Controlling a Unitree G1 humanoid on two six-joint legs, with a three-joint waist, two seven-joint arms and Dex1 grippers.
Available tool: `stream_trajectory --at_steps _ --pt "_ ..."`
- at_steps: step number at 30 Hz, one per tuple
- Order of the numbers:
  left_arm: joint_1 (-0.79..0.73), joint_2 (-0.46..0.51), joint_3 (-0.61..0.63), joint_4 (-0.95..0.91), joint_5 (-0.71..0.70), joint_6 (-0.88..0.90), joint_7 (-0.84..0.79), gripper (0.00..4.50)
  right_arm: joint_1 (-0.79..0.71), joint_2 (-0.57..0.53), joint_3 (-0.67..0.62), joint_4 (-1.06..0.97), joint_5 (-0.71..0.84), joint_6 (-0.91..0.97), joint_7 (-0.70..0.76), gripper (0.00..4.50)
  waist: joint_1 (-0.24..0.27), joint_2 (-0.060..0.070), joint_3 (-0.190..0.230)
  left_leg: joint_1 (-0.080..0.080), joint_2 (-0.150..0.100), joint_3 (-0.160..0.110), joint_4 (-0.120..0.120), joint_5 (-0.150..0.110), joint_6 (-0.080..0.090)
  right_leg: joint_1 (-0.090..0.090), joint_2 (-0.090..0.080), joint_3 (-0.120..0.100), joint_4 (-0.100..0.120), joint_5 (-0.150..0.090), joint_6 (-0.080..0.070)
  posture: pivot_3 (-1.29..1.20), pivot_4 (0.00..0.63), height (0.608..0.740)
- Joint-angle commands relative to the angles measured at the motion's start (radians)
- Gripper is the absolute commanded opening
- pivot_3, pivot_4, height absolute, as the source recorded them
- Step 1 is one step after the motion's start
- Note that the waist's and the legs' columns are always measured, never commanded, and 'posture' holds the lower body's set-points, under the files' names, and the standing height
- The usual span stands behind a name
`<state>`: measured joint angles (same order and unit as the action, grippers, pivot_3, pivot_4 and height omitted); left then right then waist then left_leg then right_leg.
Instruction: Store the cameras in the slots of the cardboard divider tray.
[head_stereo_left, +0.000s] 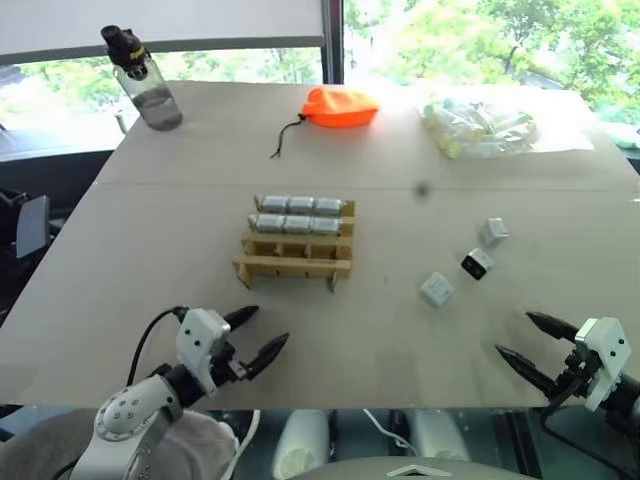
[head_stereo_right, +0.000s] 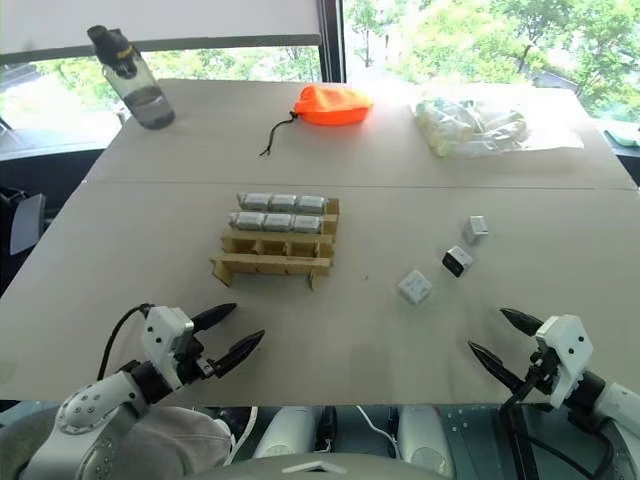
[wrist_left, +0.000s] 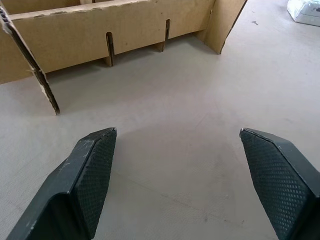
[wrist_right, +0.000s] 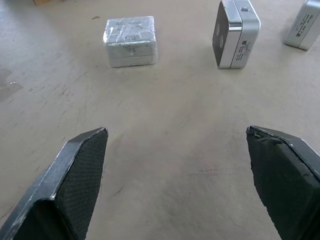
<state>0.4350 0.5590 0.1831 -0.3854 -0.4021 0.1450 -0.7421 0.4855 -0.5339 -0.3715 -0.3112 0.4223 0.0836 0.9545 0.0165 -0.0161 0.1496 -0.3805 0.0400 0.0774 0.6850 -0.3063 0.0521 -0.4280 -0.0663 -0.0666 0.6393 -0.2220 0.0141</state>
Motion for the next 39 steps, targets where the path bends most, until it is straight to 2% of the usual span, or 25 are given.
stream_trajectory --at_steps 1,22,26,29,37,39 --pt "0.01 0.008 0.016 -0.024 -0.008 -0.023 -0.022 4.15 -0.008 0.0 -0.006 0.003 0.009 -0.03 -0.001 4.38 0.0 0.0 0.0 0.0 0.0 0.0 0.0 0.0 0.0 0.0 0.0 0.0 0.0 0.0 0.0 0.0 0.15 0.74" --pt "0.059 -0.007 0.036 0.014 -0.009 -0.089 -0.067 4.15 -0.033 -0.003 0.058 0.018 0.007 -0.064 -0.015 4.38 -0.001 0.0 0.0 0.001 0.0 0.0 0.0 0.0 0.0 0.0 0.001 0.0 0.0 -0.001 0.001 0.0 0.15 0.74" --pt "0.044 -0.003 0.03 0.018 -0.031 -0.095 -0.1 4.15 -0.064 0.002 0.112 -0.006 -0.025 -0.041 -0.048 4.38 -0.001 0.0 0.0 0.001 0.0 0.0 0.0 0.0 0.0 0.0 0.001 0.0 0.0 -0.001 0.001 0.0 0.15 0.74" --pt "0.041 0.024 0.029 0.001 -0.113 -0.08 -0.199 4.15 -0.11 0.007 0.197 -0.004 -0.088 -0.025 -0.084 4.38 -0.002 0.0 0.0 0.001 0.001 0.001 0.0 0.0 0.0 0.0 0.001 -0.001 0.001 -0.001 0.001 0.0 0.15 0.74" --pt "-0.029 0.132 0.05 0.009 -0.14 -0.093 -0.342 4.15 -0.261 0.085 0.333 0.008 -0.193 0.066 -0.262 4.38 -0.002 -0.001 -0.001 0.001 0.001 0.001 0.0 0.0 0.0 -0.001 0.002 -0.002 0.002 0.001 -0.001 0.0 0.15 0.74" --pt "-0.046 0.188 0.052 -0.002 -0.13 -0.099 -0.398 4.15 -0.303 0.106 0.358 0.026 -0.221 0.063 -0.297 4.38 -0.002 -0.001 -0.001 0.001 0.0 0.002 0.001 0.0 0.0 -0.001 0.002 -0.001 0.002 0.001 -0.001 0.0 0.15 0.74"
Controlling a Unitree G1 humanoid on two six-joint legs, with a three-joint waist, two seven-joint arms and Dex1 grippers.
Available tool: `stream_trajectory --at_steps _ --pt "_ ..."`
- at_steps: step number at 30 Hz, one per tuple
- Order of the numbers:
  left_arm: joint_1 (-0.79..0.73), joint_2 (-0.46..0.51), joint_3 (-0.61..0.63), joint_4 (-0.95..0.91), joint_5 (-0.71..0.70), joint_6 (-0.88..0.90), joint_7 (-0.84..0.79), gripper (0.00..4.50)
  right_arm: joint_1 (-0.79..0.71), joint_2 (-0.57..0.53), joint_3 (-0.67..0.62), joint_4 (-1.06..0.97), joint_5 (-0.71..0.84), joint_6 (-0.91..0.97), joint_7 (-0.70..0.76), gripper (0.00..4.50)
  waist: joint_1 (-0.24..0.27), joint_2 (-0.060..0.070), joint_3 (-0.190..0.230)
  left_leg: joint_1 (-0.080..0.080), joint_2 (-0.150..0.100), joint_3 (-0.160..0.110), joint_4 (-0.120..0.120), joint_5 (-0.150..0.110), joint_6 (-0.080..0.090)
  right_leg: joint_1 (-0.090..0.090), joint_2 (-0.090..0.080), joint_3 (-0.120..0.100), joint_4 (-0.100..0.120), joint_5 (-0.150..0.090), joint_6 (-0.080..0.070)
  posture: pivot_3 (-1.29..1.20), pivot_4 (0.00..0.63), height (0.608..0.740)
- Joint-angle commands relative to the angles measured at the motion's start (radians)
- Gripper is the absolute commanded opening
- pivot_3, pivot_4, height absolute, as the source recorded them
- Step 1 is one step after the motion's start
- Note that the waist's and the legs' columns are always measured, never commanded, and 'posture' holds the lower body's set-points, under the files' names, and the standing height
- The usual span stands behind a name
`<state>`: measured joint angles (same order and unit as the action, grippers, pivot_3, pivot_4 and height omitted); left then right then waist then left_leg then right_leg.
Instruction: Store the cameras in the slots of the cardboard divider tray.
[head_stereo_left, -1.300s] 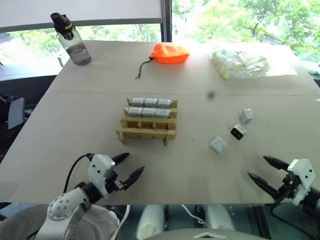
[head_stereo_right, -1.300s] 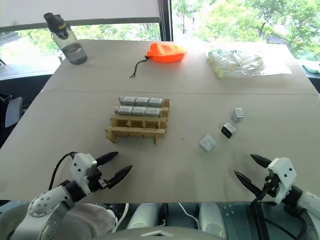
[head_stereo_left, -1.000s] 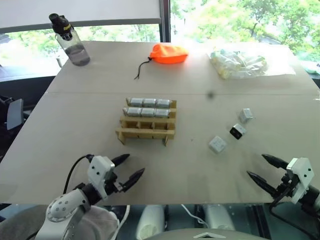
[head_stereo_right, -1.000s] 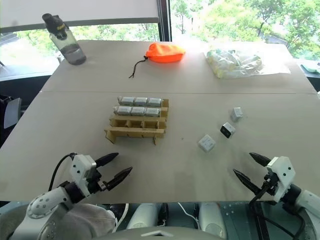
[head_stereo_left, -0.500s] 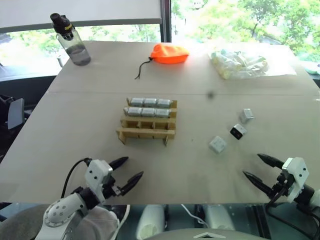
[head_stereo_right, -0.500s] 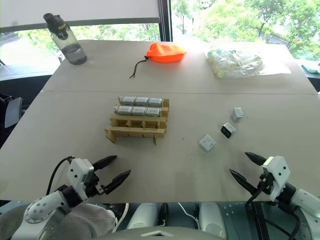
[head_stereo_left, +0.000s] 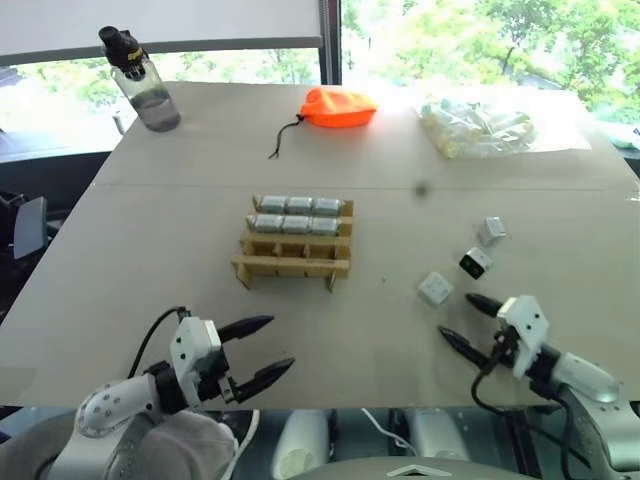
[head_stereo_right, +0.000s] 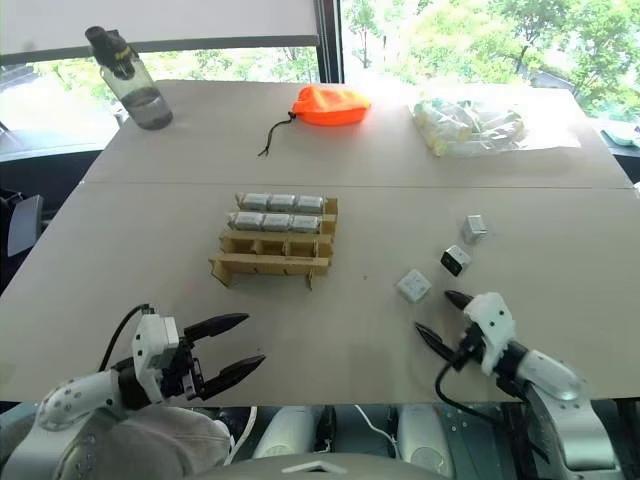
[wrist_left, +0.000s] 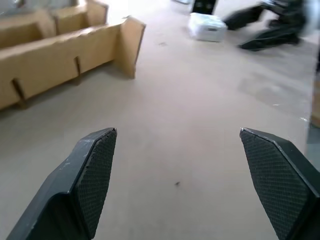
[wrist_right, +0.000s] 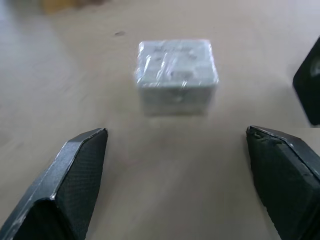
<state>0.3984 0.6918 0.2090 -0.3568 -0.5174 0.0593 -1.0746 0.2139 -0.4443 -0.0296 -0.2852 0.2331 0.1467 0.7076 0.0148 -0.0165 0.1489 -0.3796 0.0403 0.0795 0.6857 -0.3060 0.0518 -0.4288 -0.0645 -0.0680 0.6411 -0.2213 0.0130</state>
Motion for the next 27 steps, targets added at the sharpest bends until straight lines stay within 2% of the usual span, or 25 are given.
stream_trajectory --at_steps 1,4,9,11,13,16,20,23,27 --pt "-0.023 0.094 0.037 -0.05 -0.041 0.014 -0.098 4.15 -0.052 0.033 0.033 0.002 -0.035 0.01 -0.065 4.38 -0.001 -0.001 0.0 0.0 0.0 0.0 0.0 0.0 0.0 0.0 0.0 0.0 0.0 0.0 0.0 0.0 0.15 0.74" --pt "-0.055 0.183 0.054 -0.079 -0.072 0.057 -0.158 4.15 -0.077 0.055 0.062 -0.001 -0.04 0.024 -0.082 4.38 0.0 0.0 0.0 -0.001 0.0 0.0 0.0 0.0 -0.001 -0.001 0.001 0.0 0.0 0.0 0.0 0.0 0.15 0.74" --pt "-0.114 0.252 0.069 -0.072 -0.067 0.068 -0.209 4.15 -0.075 0.05 0.064 -0.002 -0.04 0.019 -0.088 4.38 -0.002 0.0 0.001 -0.001 0.0 0.002 0.0 0.003 -0.005 -0.001 0.0 0.001 0.0 0.0 0.0 0.0 0.15 0.74" --pt "-0.128 0.259 0.072 -0.05 -0.074 0.073 -0.226 4.15 -0.075 0.047 0.064 -0.011 -0.04 0.013 -0.088 3.85 -0.002 0.001 0.001 0.0 0.0 0.002 0.0 0.003 -0.005 -0.001 0.0 0.002 0.0 0.0 0.0 0.0 0.15 0.74" --pt "-0.136 0.254 0.075 -0.037 -0.085 0.081 -0.23 4.15 -0.074 0.045 0.064 -0.019 -0.038 0.015 -0.088 2.88 -0.003 0.001 0.001 0.0 0.0 0.003 0.0 0.003 -0.005 -0.001 0.0 0.002 0.0 0.0 0.001 0.0 0.15 0.74" --pt "-0.137 0.247 0.071 -0.012 -0.076 0.071 -0.247 4.15 -0.071 0.04 0.061 -0.039 -0.037 0.014 -0.088 1.99 -0.003 0.001 0.001 0.0 0.0 0.003 0.0 0.003 -0.005 -0.001 0.001 0.002 0.0 0.0 0.001 0.0 0.15 0.74" --pt "-0.194 0.211 0.073 -0.016 -0.122 0.131 -0.181 4.15 -0.098 0.031 0.062 -0.121 -0.019 0.029 -0.085 1.99 -0.001 0.002 0.002 0.0 0.0 0.002 0.0 0.003 -0.005 -0.001 0.001 0.002 0.0 0.0 0.001 0.0 0.15 0.74" --pt "-0.303 0.171 0.05 -0.033 -0.17 0.275 -0.04 4.15 -0.18 -0.052 0.134 -0.155 -0.139 -0.062 -0.026 1.99 -0.002 0.001 0.002 0.0 0.0 0.002 0.001 0.003 -0.005 -0.001 0.001 0.002 0.001 0.002 0.005 0.0 0.15 0.74" --pt "-0.438 0.141 -0.017 -0.054 -0.227 0.419 0.037 4.15 -0.348 -0.148 0.257 -0.057 -0.325 -0.295 0.031 1.99 -0.004 0.0 0.001 0.001 -0.001 0.002 0.001 0.003 -0.005 0.0 0.001 0.002 0.001 0.001 0.008 0.0 0.15 0.74"
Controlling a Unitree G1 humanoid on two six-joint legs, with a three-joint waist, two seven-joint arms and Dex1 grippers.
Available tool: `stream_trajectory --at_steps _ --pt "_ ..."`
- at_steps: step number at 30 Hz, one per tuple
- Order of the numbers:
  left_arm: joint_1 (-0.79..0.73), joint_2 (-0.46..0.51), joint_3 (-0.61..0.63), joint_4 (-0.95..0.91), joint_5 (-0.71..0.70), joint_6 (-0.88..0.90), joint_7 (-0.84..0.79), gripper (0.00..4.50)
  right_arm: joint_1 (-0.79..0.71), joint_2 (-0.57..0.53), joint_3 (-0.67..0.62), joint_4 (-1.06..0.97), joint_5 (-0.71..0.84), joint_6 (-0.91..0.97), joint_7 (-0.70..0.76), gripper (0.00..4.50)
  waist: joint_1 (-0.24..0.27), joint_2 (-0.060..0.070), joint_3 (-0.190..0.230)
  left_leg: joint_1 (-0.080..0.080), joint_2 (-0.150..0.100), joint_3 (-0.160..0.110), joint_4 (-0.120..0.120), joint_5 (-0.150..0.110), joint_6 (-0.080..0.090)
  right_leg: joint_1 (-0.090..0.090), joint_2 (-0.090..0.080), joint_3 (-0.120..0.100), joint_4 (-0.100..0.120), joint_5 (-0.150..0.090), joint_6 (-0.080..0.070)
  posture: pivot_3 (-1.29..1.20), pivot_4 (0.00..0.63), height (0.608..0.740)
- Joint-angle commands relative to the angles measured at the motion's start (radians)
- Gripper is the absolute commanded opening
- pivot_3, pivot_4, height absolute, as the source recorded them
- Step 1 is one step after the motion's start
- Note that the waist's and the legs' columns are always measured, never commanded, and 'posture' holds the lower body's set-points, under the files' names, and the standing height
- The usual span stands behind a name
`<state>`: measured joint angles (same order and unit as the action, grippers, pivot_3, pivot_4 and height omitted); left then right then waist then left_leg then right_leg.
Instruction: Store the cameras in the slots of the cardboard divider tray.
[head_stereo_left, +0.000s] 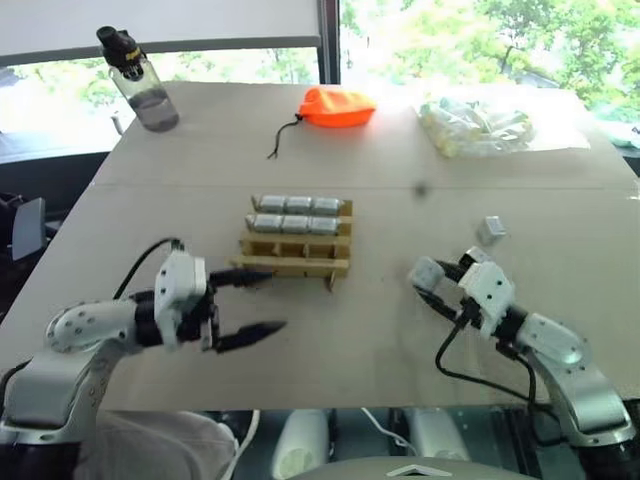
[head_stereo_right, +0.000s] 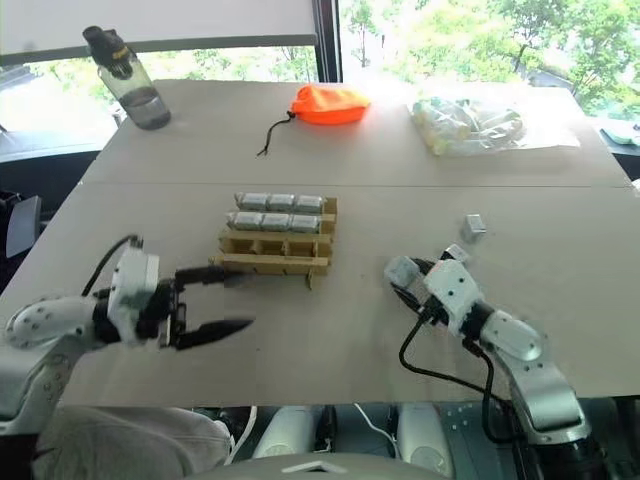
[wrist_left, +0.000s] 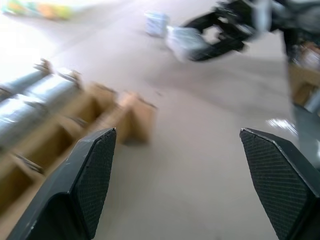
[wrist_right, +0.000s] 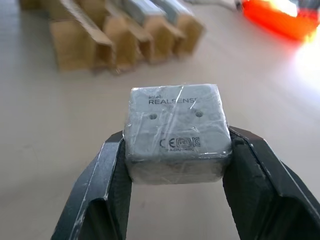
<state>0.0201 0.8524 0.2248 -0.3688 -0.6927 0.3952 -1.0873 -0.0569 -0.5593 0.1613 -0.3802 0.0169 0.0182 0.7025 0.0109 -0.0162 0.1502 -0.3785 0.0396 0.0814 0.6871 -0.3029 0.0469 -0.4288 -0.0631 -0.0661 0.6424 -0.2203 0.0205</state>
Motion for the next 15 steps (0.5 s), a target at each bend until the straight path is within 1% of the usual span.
stream_trajectory --at_steps 1,4,7,9,12,15 --pt "-0.093 -0.03 -0.048 -0.039 -0.071 0.118 0.061 4.15 -0.122 -0.049 0.098 0.075 -0.15 -0.232 0.048 1.99 0.0 0.0 0.0 0.0 0.0 0.0 0.0 0.0 0.0 0.0 0.0 0.0 0.0 0.001 -0.001 0.0 0.15 0.74" --pt "-0.185 -0.045 -0.112 -0.011 -0.066 0.182 0.07 4.15 -0.255 -0.05 0.177 0.186 -0.248 -0.399 0.053 1.99 0.0 -0.001 0.001 -0.001 -0.001 -0.001 0.0 0.001 -0.002 -0.001 0.001 0.0 0.0 0.002 -0.003 0.0 0.15 0.74" --pt "-0.267 -0.047 -0.187 0.034 -0.013 0.204 0.053 4.15 -0.394 -0.019 0.231 0.3 -0.354 -0.559 -0.004 1.99 -0.004 -0.001 0.001 -0.002 -0.002 0.0 0.0 0.001 -0.002 -0.001 0.002 0.0 0.0 0.002 -0.003 0.0 0.15 0.74" --pt "-0.32 -0.052 -0.22 0.07 -0.007 0.239 0.049 4.15 -0.467 -0.002 0.25 0.366 -0.426 -0.643 -0.052 1.99 -0.005 -0.001 0.001 -0.002 -0.002 0.0 0.0 0.001 -0.002 -0.002 0.002 0.0 -0.001 0.002 -0.003 0.0 0.15 0.74" --pt "-0.365 -0.055 -0.244 0.098 -0.003 0.264 0.036 4.15 -0.521 0.025 0.259 0.409 -0.478 -0.691 -0.1 1.99 -0.005 -0.002 0.002 -0.003 -0.001 0.0 0.0 0.001 -0.003 -0.002 0.001 0.0 -0.001 0.002 -0.003 0.0 0.15 0.74" --pt "-0.383 -0.069 -0.239 0.104 -0.03 0.308 0.038 4.15 -0.528 0.032 0.27 0.42 -0.521 -0.745 -0.131 1.99 -0.003 -0.002 0.002 -0.004 -0.001 0.0 0.0 0.001 -0.003 -0.002 0.0 -0.001 -0.001 0.002 -0.003 0.0 0.15 0.74"
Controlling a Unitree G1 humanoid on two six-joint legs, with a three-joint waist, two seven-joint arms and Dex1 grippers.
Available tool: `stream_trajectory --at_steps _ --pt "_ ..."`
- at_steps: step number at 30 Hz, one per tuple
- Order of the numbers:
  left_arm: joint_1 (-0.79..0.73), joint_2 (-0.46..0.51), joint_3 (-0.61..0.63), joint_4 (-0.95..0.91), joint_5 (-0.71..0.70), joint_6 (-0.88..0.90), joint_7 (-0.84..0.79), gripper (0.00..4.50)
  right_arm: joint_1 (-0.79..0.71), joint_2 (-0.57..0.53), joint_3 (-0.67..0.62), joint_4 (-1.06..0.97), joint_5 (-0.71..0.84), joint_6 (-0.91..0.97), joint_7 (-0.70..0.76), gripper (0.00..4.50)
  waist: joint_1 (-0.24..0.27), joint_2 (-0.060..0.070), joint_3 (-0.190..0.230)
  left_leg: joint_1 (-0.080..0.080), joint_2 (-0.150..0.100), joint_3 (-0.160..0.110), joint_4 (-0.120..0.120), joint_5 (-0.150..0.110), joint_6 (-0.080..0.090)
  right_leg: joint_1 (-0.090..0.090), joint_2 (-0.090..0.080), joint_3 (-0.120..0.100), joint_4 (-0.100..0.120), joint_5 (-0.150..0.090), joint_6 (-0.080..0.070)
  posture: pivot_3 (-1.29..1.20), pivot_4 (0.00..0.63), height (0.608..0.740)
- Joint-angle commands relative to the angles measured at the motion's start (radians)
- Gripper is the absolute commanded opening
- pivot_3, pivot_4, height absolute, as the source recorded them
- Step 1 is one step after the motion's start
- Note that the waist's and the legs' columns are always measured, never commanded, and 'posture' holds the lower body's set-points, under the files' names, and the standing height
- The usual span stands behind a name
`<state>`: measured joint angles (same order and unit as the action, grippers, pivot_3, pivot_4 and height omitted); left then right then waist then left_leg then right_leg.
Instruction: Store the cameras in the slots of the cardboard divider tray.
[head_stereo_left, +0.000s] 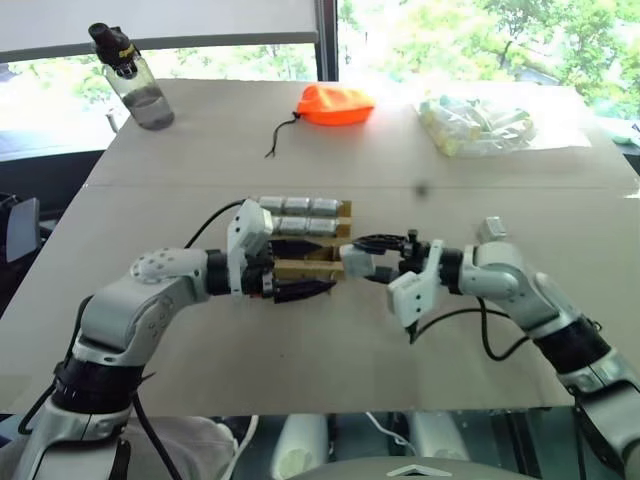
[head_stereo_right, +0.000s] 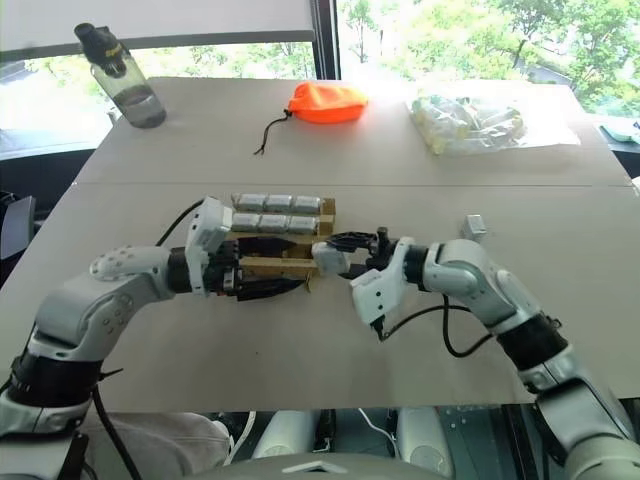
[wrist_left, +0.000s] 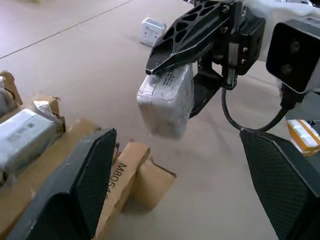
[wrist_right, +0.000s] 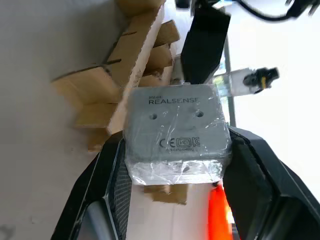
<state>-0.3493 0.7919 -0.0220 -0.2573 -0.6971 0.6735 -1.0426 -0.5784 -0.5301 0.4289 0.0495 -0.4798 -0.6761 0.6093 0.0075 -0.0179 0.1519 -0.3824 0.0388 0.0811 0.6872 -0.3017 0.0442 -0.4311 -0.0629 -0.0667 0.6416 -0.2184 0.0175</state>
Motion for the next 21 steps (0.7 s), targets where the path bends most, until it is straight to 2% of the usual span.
stream_trajectory --at_steps 1,6,13,15,16,19,20,21 --pt "-0.017 -0.011 0.013 -0.009 -0.039 0.048 -0.007 4.15 -0.003 0.003 0.004 -0.009 -0.035 -0.062 -0.047 1.99 0.0 0.0 0.0 0.0 0.0 0.0 0.0 0.0 0.0 0.0 0.0 0.0 0.0 0.0 0.0 0.0 0.15 0.74" --pt "-0.008 0.012 0.017 -0.019 -0.037 0.062 -0.053 4.15 -0.005 -0.004 0.018 -0.006 -0.08 -0.138 -0.083 1.99 -0.005 0.0 0.0 0.001 0.0 0.0 0.0 0.0 -0.001 0.0 -0.001 0.0 0.001 0.0 0.0 0.0 0.15 0.74" --pt "-0.001 0.032 0.01 -0.014 -0.031 0.061 -0.105 4.15 -0.015 0.008 0.022 0.008 -0.084 -0.148 -0.088 1.99 -0.017 0.0 0.0 0.001 0.0 0.0 0.0 0.002 -0.003 0.0 0.0 0.0 0.002 0.0 0.0 0.0 0.15 0.74" --pt "-0.001 0.031 0.007 -0.013 -0.025 0.057 -0.112 3.56 -0.012 0.012 0.025 0.006 -0.082 -0.147 -0.086 1.99 -0.019 0.0 0.0 0.001 0.0 0.0 0.0 0.002 -0.003 0.0 0.0 0.0 0.002 0.0 0.0 0.0 0.15 0.74" --pt "-0.001 0.03 0.006 -0.012 -0.024 0.056 -0.113 3.44 -0.011 0.013 0.026 0.005 -0.08 -0.146 -0.084 1.99 -0.019 0.0 0.0 0.001 0.0 0.0 0.0 0.002 -0.003 0.0 0.0 0.0 0.002 0.0 0.0 0.0 0.15 0.74" --pt "0.0 0.026 0.007 -0.01 -0.02 0.056 -0.117 2.03 -0.011 0.014 0.027 0.006 -0.078 -0.145 -0.081 1.99 -0.019 0.0 0.0 0.001 0.0 0.0 0.0 0.002 -0.003 0.0 0.0 0.0 0.002 0.0 0.0 0.0 0.15 0.74" --pt "-0.001 0.023 0.006 -0.009 -0.017 0.055 -0.117 1.38 -0.012 0.014 0.027 0.005 -0.078 -0.145 -0.081 1.99 -0.019 0.0 0.0 0.001 0.0 0.0 0.0 0.002 -0.003 0.0 0.0 0.0 0.002 0.0 0.0 0.0 0.15 0.74" --pt "-0.001 0.021 0.006 -0.007 -0.014 0.057 -0.117 1.13 -0.012 0.014 0.027 0.004 -0.076 -0.144 -0.08 1.99 -0.019 0.0 0.0 0.001 0.0 0.0 0.0 0.002 -0.003 0.0 0.0 0.0 0.002 0.0 0.0 0.0 0.15 0.74"
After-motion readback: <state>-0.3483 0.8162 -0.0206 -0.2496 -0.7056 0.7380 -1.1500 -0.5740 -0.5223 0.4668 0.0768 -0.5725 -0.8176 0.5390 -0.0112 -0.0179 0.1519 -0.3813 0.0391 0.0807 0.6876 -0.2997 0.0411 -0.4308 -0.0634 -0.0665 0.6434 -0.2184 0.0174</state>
